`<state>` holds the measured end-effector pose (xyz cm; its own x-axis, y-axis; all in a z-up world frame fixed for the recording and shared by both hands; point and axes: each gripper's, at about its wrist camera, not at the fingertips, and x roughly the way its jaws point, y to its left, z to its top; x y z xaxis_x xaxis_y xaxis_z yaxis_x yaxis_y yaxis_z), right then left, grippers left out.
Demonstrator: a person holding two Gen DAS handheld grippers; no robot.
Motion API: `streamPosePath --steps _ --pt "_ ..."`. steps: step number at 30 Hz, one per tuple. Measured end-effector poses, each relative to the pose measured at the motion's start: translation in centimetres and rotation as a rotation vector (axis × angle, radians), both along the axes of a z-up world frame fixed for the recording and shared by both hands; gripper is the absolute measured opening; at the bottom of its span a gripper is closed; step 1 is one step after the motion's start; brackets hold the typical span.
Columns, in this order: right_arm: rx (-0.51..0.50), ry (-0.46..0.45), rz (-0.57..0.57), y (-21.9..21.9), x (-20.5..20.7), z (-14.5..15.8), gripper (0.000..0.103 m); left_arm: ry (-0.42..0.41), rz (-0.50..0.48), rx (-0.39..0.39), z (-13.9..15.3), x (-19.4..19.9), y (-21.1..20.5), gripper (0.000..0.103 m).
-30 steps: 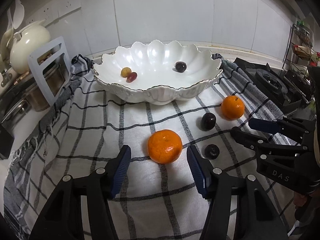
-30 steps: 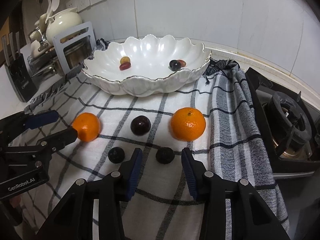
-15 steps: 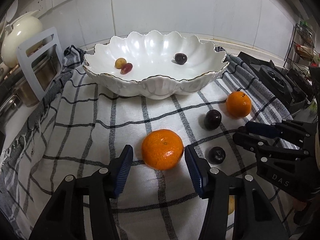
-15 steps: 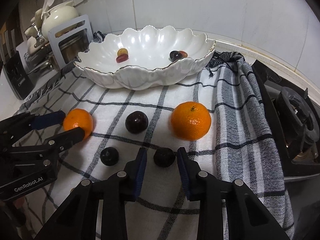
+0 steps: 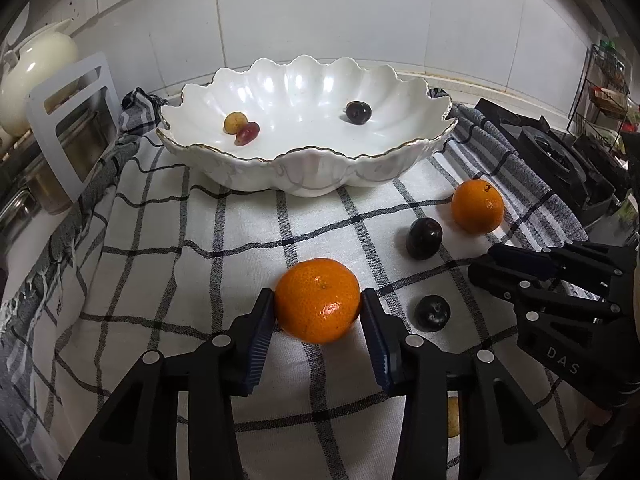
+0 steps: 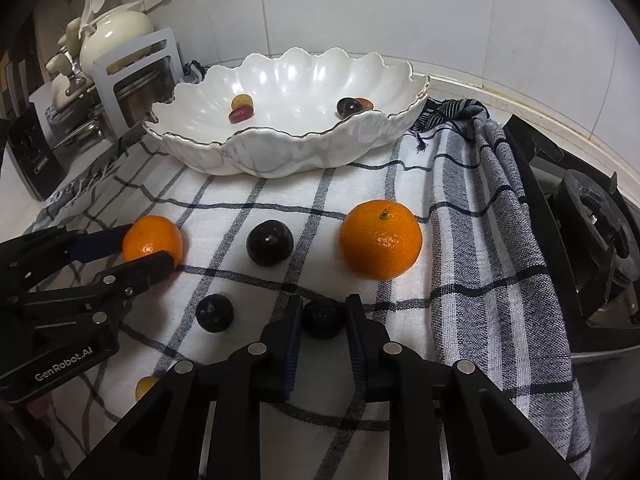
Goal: Organize fruits
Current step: 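Grasp an orange with the left gripper while the right gripper grasps a dark plum, then carry the orange and dark plum over the white bowl with both tools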
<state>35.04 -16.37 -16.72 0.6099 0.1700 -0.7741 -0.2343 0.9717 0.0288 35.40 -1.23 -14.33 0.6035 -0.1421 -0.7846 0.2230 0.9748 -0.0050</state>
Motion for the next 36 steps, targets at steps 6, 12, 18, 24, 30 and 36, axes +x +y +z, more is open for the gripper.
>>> streamPosePath --steps 6,12,18,24,30,36 --pt "0.010 -0.012 0.005 0.1 -0.7 0.6 0.023 -0.009 0.008 0.007 0.5 -0.8 0.1 0.042" --pt "0.021 -0.040 0.018 0.2 -1.5 1.8 0.023 -0.026 0.020 -0.005 1.5 -1.7 0.2 0.042" --pt "0.023 -0.082 0.027 0.5 -2.1 3.4 0.023 -0.047 0.035 -0.024 2.7 -2.5 0.6 0.042" --pt "0.026 -0.134 0.041 0.9 -3.0 5.2 0.023 -0.094 0.046 -0.033 4.5 -3.4 0.9 0.042" --pt "0.036 -0.197 0.053 0.9 -3.8 7.5 0.023 -0.148 0.056 -0.050 6.7 -4.4 1.1 0.041" --pt "0.044 -0.260 0.062 0.9 -4.4 9.7 0.023 -0.211 0.068 -0.059 9.2 -5.2 1.1 0.041"
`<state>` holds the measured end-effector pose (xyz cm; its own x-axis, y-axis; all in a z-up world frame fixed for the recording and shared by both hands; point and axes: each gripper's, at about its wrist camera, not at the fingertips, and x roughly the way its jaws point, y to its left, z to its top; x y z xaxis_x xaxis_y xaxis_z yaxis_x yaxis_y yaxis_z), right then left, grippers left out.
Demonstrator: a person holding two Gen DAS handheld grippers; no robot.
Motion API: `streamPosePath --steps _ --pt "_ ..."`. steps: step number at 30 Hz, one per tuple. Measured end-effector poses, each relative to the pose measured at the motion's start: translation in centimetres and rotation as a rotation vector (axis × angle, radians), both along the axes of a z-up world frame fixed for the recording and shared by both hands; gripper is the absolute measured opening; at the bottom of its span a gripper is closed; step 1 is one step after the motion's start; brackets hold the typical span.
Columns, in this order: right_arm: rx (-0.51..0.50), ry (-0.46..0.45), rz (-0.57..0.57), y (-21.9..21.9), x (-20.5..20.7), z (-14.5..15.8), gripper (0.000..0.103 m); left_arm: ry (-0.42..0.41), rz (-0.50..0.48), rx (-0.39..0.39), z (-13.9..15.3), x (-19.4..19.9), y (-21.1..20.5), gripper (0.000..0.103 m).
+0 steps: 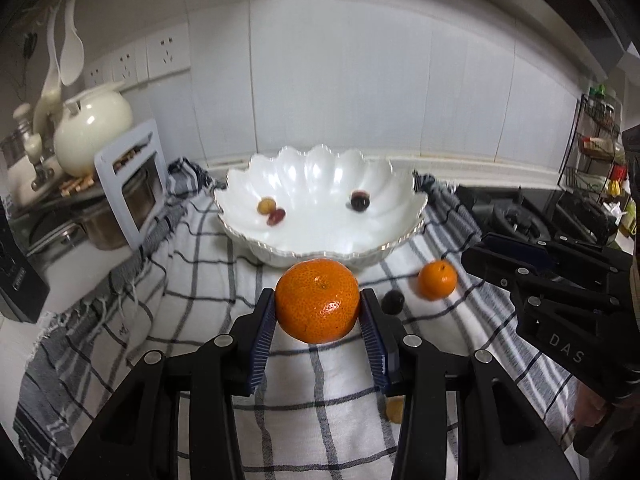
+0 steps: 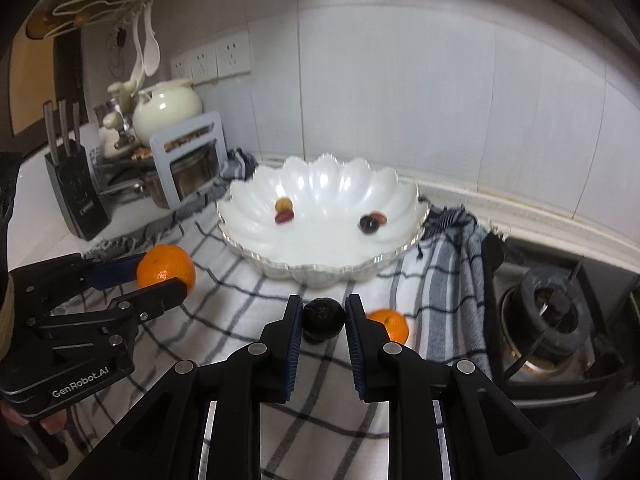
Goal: Organize fruits
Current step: 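Carry the orange and dark plum over the white bowl with both tools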
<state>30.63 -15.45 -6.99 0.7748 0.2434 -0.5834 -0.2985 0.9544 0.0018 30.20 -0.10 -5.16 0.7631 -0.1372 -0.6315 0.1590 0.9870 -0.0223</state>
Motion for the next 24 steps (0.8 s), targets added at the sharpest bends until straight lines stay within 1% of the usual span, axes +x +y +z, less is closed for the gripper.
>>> streamPosePath --steps 4,11,19,24 --pt "0.005 -0.039 0.003 -0.1 -0.2 1.3 0.023 -0.040 0.011 -0.004 1.4 -0.2 0.1 0.041" --pt "0.016 -0.097 0.009 -0.1 0.3 3.3 0.023 -0.086 0.021 -0.011 3.3 0.3 -0.1 0.041" --pt "0.066 -0.123 0.009 -0.5 2.3 5.0 0.023 -0.135 0.037 0.006 5.1 1.9 -0.5 0.041" --pt "0.078 -0.126 0.015 -0.5 3.9 5.7 0.023 -0.144 0.036 0.002 5.7 3.3 -1.3 0.041"
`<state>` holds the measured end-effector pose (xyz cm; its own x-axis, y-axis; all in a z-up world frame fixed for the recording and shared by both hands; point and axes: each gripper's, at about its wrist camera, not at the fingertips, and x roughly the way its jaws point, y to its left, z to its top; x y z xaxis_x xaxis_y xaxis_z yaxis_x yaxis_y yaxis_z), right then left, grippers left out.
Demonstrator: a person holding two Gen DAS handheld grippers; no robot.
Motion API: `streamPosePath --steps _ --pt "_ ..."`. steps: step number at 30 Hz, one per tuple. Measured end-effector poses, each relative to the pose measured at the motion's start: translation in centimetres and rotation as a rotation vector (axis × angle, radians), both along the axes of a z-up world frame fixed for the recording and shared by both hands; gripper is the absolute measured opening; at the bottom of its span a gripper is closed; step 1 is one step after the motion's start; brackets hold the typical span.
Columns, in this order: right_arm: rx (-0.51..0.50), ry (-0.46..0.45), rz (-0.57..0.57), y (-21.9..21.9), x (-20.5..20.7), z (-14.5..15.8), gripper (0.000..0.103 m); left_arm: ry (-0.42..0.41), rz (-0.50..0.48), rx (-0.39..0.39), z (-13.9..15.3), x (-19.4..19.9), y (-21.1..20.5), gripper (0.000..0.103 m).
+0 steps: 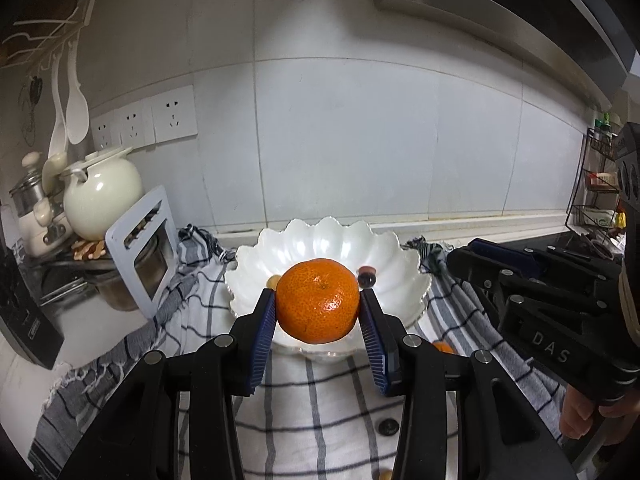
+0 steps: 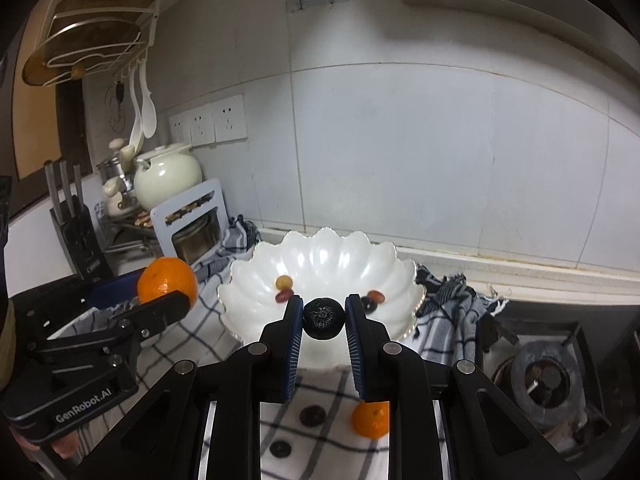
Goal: Organize fruits
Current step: 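Carry the orange and dark plum over the white bowl with both tools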
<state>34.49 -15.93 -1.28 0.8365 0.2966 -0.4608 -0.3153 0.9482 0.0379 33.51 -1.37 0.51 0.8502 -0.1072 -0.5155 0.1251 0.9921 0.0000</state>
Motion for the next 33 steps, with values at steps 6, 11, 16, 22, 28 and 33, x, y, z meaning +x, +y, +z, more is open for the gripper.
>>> streamPosePath --steps 6,11,16,22,28,33 --pt "-0.007 0.012 0.004 0.3 2.3 0.2 0.023 -0.003 0.001 -0.016 0.6 1.9 -0.4 0.041" --pt "-0.004 0.033 0.004 0.5 4.6 -0.1 0.023 -0.005 0.007 -0.012 0.8 3.8 -0.1 0.041" --pt "-0.022 0.047 -0.005 0.9 7.2 -0.1 0.023 0.005 0.009 -0.011 0.9 6.0 0.5 0.041" --pt "-0.044 0.079 -0.009 1.4 10.3 -0.6 0.023 0.036 0.011 -0.002 0.5 8.7 1.0 0.041" --pt "-0.074 0.121 -0.017 2.1 13.0 -1.5 0.023 0.096 -0.002 0.001 -0.8 12.1 1.1 0.041" --pt "-0.087 0.165 -0.025 2.4 15.4 -2.4 0.023 0.151 -0.015 0.019 -2.3 14.9 0.5 0.041"
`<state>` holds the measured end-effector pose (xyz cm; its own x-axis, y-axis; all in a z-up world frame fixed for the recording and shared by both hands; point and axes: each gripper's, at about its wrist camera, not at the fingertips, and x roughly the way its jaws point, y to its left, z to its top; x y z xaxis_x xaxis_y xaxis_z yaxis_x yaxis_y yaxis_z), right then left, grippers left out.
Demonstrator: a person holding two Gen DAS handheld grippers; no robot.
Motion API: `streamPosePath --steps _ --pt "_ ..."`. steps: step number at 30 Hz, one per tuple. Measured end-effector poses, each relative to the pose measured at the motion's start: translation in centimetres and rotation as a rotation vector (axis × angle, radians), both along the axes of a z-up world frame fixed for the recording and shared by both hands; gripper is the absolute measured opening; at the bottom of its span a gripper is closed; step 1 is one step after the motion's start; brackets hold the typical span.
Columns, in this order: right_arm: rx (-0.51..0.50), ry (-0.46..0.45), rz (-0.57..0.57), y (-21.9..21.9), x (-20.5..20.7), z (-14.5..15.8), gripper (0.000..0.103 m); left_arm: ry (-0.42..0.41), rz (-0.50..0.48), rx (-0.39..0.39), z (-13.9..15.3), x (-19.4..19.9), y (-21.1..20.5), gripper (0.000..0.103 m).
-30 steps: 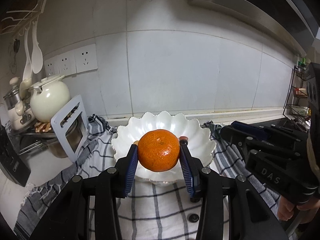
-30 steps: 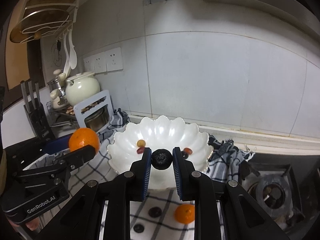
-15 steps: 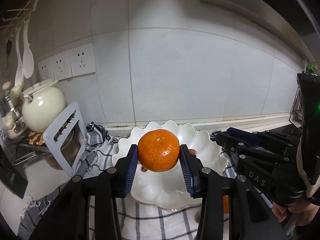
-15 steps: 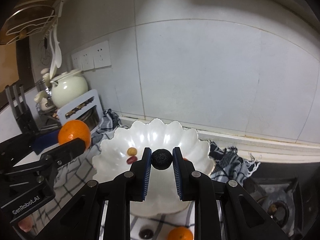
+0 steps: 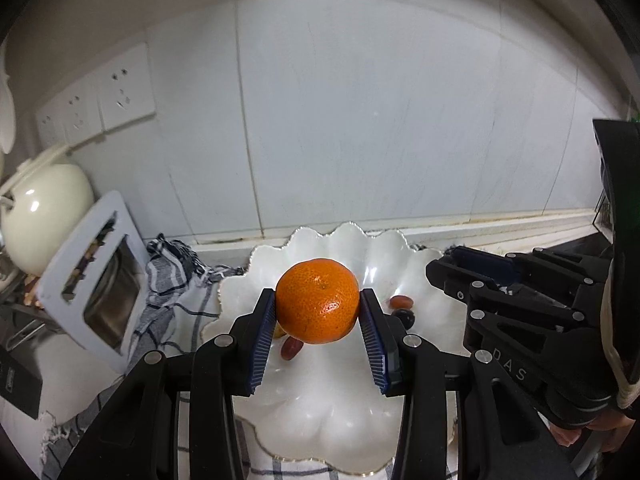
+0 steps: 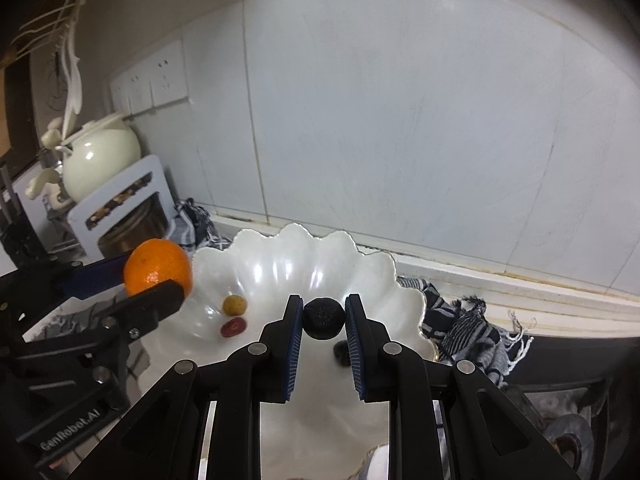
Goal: Organize fruits
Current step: 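Carry the orange and dark plum over the white bowl with both tools, then open both grippers to drop the orange and plum into the bowl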
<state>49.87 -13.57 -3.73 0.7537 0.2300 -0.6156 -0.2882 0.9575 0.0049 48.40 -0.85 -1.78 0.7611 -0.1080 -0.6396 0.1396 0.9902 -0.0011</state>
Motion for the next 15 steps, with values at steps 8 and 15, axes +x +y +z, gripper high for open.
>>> streamPosePath --steps 8,15 --pt "-0.014 0.088 -0.022 -0.6 3.4 -2.0 0.023 0.125 -0.010 -0.025 -2.5 4.0 -0.6 0.041" --pt "-0.039 0.153 -0.043 -1.2 5.8 -3.7 0.023 0.208 -0.014 -0.007 -4.8 6.7 -1.4 0.041"
